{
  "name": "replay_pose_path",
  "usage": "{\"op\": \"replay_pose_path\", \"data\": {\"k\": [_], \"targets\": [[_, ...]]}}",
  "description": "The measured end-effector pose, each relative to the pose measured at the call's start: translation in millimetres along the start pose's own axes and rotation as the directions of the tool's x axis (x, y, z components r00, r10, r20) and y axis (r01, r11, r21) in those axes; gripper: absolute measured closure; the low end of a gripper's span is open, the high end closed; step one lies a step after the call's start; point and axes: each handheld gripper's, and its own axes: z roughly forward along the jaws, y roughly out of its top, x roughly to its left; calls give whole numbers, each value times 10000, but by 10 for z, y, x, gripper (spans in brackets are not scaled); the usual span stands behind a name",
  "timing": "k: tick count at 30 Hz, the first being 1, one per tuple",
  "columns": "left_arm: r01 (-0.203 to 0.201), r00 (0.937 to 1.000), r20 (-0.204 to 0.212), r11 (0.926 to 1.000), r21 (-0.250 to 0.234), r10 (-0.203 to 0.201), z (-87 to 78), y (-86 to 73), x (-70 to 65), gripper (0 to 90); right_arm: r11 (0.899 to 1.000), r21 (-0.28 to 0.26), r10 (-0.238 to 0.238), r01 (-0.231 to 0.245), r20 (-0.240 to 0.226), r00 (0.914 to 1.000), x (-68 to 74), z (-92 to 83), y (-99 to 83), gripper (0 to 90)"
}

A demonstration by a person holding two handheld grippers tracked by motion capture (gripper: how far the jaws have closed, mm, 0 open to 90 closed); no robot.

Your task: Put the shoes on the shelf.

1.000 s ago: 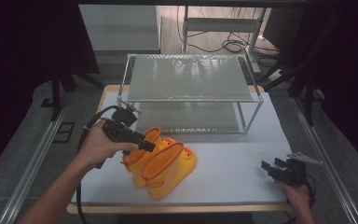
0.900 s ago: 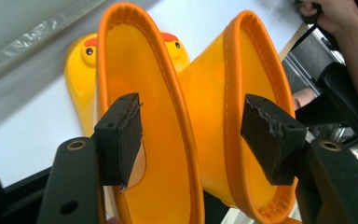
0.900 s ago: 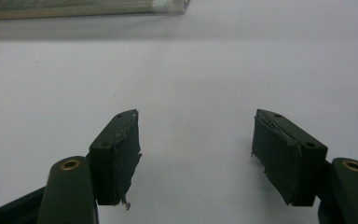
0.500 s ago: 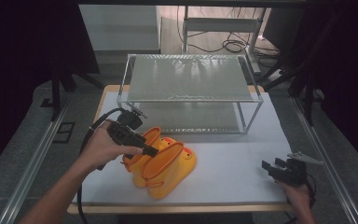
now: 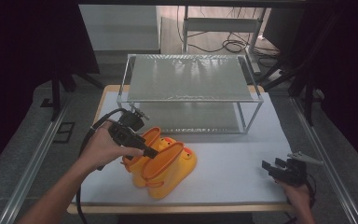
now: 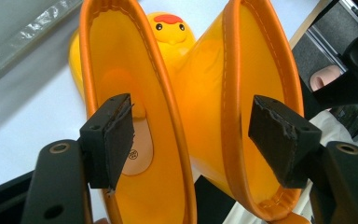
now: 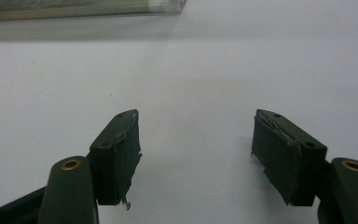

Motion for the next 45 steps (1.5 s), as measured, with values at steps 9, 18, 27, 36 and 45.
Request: {"op": "replay_pose_path", "data": {"k": [9,18,27,36,45], "targets": [[-163,9998,-118,9990,414,168,112,43,-71,317,10000,35,-62,62,-2,10000,4,-3,4,321],[74,9997,-233,9984,557,-61,260,77,-57,364,10000,29,2,-2,-14,10000,-2,3,1,321],[200,9984,-536,9984,532,-171,376,83,-64,476,10000,37,-41,41,-4,10000,1,13,1,320],[175,9991,-392,9997,165,-168,350,63,-17,813,10000,34,-38,38,-12,10000,2,15,3,321],[514,9980,395,9977,-432,-497,273,79,117,820,10000,-3,34,-34,-12,10000,-10,17,9,323]]}}
